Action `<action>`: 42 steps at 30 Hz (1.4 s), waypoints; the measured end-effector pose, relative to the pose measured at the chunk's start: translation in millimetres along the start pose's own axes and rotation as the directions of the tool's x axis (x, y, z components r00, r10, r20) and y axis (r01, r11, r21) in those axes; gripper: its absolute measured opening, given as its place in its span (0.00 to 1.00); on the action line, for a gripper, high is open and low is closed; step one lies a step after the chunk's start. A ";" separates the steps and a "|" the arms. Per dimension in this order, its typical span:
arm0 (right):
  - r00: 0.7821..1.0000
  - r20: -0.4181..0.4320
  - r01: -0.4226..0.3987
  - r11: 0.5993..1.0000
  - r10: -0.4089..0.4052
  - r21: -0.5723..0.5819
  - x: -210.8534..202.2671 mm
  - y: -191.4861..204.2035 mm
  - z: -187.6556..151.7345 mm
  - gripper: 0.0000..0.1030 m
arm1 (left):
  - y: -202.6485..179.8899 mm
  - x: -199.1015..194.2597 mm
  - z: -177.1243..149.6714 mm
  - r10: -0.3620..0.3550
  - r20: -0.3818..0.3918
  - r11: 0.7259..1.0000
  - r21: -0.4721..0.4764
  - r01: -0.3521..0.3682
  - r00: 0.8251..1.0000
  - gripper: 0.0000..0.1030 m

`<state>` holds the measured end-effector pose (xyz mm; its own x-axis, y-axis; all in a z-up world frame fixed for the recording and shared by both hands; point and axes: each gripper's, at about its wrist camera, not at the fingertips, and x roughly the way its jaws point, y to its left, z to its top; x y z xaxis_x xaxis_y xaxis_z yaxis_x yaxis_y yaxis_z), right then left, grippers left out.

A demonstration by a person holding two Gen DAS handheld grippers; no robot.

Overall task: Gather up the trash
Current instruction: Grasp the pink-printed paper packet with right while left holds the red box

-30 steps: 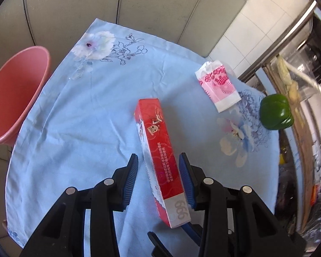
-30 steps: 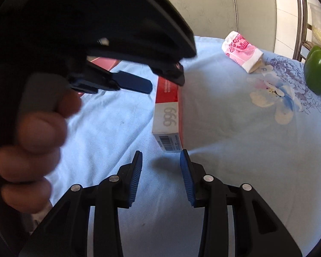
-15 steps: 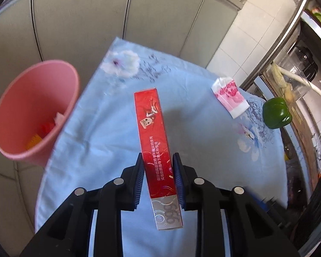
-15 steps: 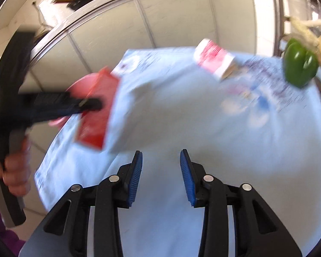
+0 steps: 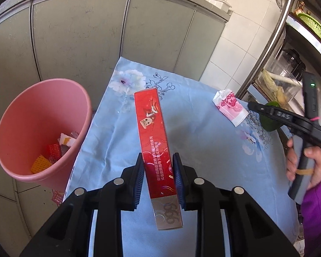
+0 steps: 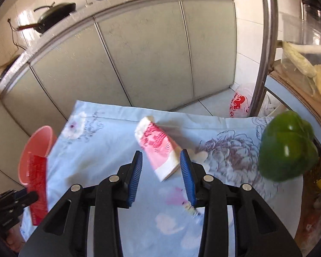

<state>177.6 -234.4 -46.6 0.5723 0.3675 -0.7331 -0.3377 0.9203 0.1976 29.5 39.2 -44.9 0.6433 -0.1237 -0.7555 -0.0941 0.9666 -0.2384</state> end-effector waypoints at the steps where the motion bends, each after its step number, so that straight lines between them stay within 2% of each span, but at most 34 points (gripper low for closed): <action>1: 1.000 -0.017 0.019 1.000 -0.019 -0.003 11.1 -2.8 2.1 0.36 | 2.0 1.8 0.5 -0.004 -0.002 1.000 -0.006 0.004 1.000 0.25; 4: 0.998 -0.040 0.037 0.999 -0.037 0.000 28.8 -6.9 -1.0 0.36 | 4.8 6.8 0.2 -0.008 -0.009 1.000 -0.015 0.008 1.000 0.25; 7: 0.999 -0.033 0.002 1.000 -0.001 0.025 34.2 -10.2 -4.4 0.34 | 5.9 13.7 0.2 -0.006 -0.020 1.000 -0.014 0.005 1.000 0.25; 8: 0.999 -0.037 -0.002 1.000 0.003 0.016 35.9 -8.4 -5.8 0.23 | 5.8 14.9 -0.5 -0.005 -0.019 1.000 -0.015 0.005 1.000 0.25; 12: 1.000 -0.023 0.001 1.000 -0.002 -0.027 28.5 5.4 -14.9 0.12 | 3.0 13.2 -1.9 -0.005 -0.010 1.000 -0.008 0.005 1.000 0.24; 21: 0.999 0.044 0.019 1.000 -0.019 0.001 -18.2 28.4 -42.1 0.11 | -4.8 -9.2 -5.9 0.000 0.048 1.000 0.018 -0.001 0.999 0.24; 27: 0.998 0.063 0.002 1.000 -0.002 0.008 -43.4 55.6 -60.4 0.11 | -10.1 -32.1 -10.5 -0.003 0.098 0.999 0.038 -0.001 0.995 0.24; 42: 0.995 0.098 -0.003 0.997 0.010 -0.071 -68.9 116.3 -72.5 0.11 | 7.3 -77.0 -18.5 0.022 0.196 1.000 0.013 -0.025 0.980 0.24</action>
<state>44.7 -162.5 -20.2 0.6395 0.3880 -0.6637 -0.3919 0.9073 0.1528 -34.8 51.6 0.3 0.7775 -0.0562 -0.6264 -0.1002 0.9722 -0.2115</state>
